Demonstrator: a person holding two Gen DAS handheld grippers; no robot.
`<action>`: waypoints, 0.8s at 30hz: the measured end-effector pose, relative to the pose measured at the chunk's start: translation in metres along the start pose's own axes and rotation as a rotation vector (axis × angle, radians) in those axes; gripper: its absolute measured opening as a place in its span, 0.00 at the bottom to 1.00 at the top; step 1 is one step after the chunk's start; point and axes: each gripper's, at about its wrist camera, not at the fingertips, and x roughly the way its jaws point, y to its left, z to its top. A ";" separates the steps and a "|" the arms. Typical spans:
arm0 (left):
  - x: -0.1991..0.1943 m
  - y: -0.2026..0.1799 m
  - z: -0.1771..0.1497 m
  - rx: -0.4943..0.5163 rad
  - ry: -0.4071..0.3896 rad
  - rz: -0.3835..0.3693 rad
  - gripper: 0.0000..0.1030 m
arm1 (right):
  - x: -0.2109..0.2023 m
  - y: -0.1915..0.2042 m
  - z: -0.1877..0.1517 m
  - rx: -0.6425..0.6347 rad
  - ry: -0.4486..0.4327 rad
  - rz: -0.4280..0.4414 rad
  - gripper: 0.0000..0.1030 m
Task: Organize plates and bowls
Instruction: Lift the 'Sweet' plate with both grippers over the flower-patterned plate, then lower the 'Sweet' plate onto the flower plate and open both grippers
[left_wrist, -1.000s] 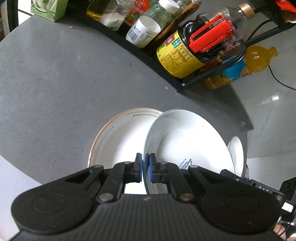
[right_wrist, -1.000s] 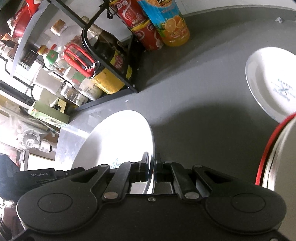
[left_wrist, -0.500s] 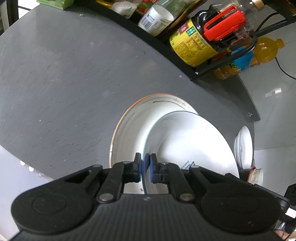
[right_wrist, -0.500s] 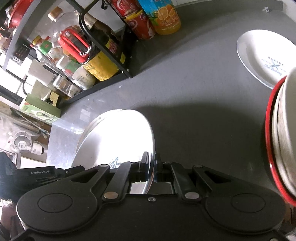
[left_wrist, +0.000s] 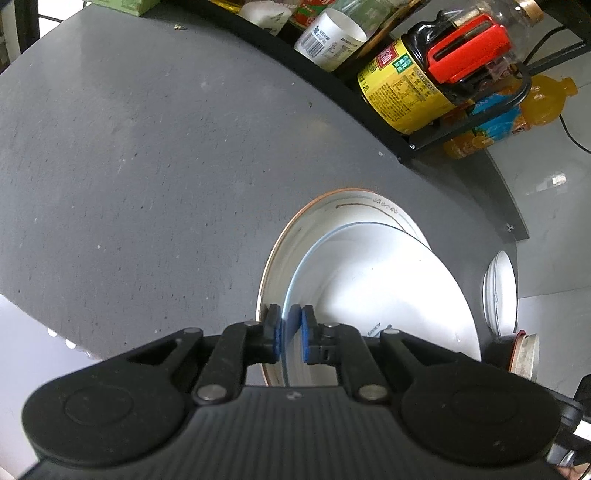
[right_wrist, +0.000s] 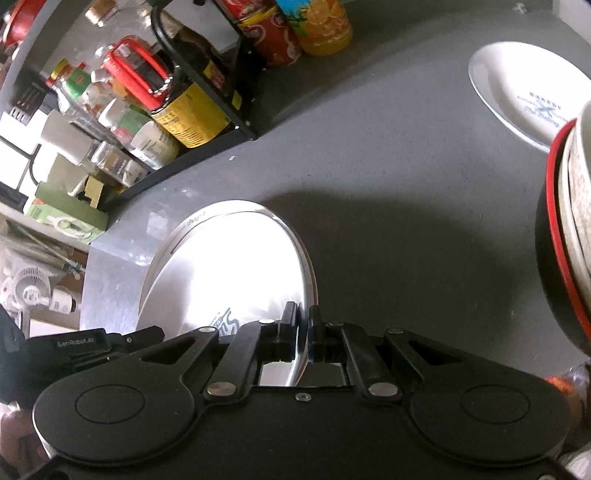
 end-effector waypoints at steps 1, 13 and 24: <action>0.001 0.000 0.000 0.003 -0.001 0.002 0.08 | 0.001 -0.001 0.000 0.009 0.000 -0.002 0.06; -0.007 -0.018 0.000 0.052 0.005 0.096 0.14 | 0.003 -0.010 -0.005 0.058 0.004 -0.006 0.06; -0.040 -0.023 -0.015 0.056 -0.089 0.162 0.55 | 0.012 0.003 -0.011 0.002 0.006 -0.049 0.09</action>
